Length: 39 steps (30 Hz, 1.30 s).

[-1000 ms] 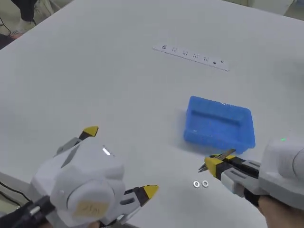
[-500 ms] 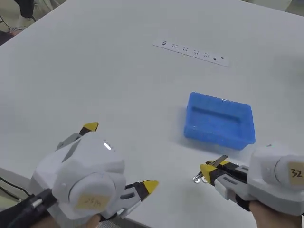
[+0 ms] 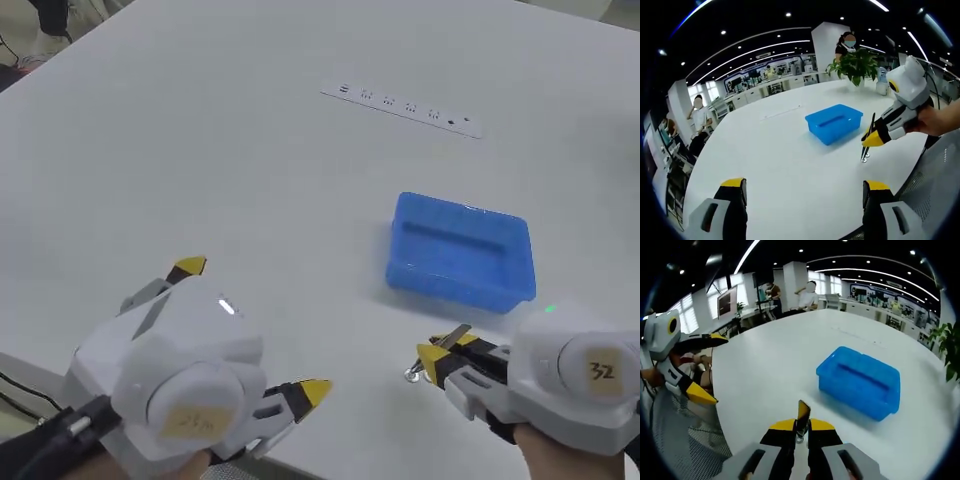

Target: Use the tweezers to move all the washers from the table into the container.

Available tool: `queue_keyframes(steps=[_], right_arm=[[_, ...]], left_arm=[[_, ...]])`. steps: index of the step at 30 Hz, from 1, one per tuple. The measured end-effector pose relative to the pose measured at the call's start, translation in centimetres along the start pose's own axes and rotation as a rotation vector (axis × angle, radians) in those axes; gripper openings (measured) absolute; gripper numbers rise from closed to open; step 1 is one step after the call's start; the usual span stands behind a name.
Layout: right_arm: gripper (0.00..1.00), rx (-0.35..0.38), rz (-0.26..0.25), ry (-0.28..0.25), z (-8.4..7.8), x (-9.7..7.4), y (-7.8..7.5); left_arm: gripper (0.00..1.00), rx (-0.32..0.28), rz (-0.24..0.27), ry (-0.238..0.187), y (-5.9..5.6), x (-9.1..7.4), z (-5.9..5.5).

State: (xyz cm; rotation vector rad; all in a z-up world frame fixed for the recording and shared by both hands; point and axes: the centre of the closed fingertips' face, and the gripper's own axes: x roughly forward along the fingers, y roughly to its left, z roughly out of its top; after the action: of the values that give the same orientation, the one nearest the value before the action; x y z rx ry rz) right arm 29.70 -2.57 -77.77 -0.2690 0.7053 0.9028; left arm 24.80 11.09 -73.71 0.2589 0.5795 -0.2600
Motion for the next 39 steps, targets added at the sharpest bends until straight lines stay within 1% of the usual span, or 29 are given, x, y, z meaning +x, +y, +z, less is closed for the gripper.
queue_keyframes(steps=[1, 5, 6, 9, 13, 18, 21, 23, 28, 36, 38, 39], right_arm=[[0.05, -0.013, -0.004, 0.011, -0.1, 0.1, 0.0], [0.05, -0.024, -0.002, 0.005, 0.0, 0.2, 0.0], [0.05, -0.022, -0.003, 0.004, 0.0, 0.2, 0.0], [0.04, -0.015, -0.001, -0.001, 0.1, 0.2, -0.1], [0.04, 0.006, 0.007, -0.008, 0.1, 0.3, -0.4], [0.04, 0.020, 0.008, -0.007, 0.1, 0.3, -0.4], [0.03, 0.043, 0.014, 0.004, 0.2, 0.2, -0.4], [0.04, 0.052, 0.014, 0.000, 0.3, 0.1, -0.4], [0.03, 0.051, 0.009, -0.023, 1.6, -0.8, -0.7], [0.03, 0.036, 0.006, -0.078, 4.3, -2.0, -1.0], [0.03, 0.015, -0.006, -0.094, 5.2, -2.3, -1.4], [0.03, -0.004, -0.027, -0.102, 5.7, -2.5, -2.0]], left_arm=[[0.99, -0.001, 0.000, 0.001, 0.0, 0.0, 0.0], [0.99, 0.000, 0.000, 0.004, 0.0, 0.0, -0.1], [0.97, 0.001, 0.000, 0.007, 0.0, 0.0, -0.1], [0.96, 0.010, -0.002, 0.014, -0.1, 0.0, -0.2], [0.96, 0.009, -0.005, 0.010, -0.1, 0.0, -0.1], [0.97, 0.010, -0.004, 0.010, -0.1, 0.0, -0.1], [0.97, 0.009, -0.004, 0.007, -0.2, -0.1, -0.1], [0.97, 0.009, -0.004, 0.007, -0.2, -0.1, -0.1], [0.97, 0.006, -0.002, 0.003, -0.1, -0.2, 0.0], [0.97, 0.005, 0.000, 0.001, 0.0, -0.1, 0.0], [0.98, 0.004, 0.007, -0.005, 0.1, -0.1, 0.1], [0.98, 0.000, 0.005, -0.004, 0.1, -0.1, 0.1]])
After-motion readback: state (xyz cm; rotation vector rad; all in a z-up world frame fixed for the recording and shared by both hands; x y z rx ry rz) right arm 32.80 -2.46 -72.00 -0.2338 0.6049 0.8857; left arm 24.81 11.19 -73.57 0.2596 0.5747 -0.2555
